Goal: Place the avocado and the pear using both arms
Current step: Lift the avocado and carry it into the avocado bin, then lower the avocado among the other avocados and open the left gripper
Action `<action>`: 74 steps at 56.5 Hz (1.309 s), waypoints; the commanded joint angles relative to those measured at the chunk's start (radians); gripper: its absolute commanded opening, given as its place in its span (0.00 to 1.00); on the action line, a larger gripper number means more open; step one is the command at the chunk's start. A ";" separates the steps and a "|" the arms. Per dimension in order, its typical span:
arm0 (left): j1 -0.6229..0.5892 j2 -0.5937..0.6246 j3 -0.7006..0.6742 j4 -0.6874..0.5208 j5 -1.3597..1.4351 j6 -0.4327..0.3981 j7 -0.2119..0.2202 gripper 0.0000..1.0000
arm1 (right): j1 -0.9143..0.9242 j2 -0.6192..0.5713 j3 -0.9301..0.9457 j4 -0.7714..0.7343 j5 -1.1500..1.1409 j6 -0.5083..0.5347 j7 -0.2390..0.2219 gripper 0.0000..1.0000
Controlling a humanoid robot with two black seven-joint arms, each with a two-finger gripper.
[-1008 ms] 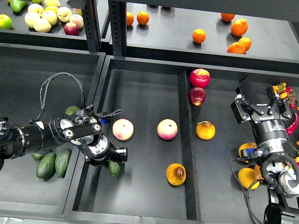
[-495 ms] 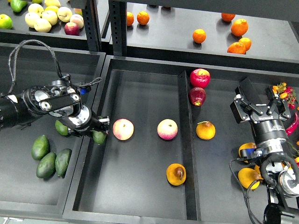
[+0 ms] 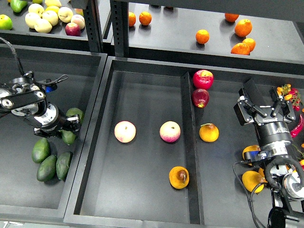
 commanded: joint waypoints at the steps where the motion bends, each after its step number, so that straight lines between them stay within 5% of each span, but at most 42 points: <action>1: 0.027 0.036 -0.001 -0.004 0.029 0.000 0.000 0.19 | -0.006 0.000 -0.001 0.000 0.000 0.001 0.000 1.00; 46: 0.110 0.011 -0.026 0.007 0.066 0.000 0.000 0.26 | -0.009 0.000 -0.004 0.001 0.000 0.003 0.000 1.00; 74: 0.110 -0.022 -0.027 0.009 0.086 0.000 0.000 0.56 | -0.017 0.000 -0.004 0.001 0.000 0.004 0.000 1.00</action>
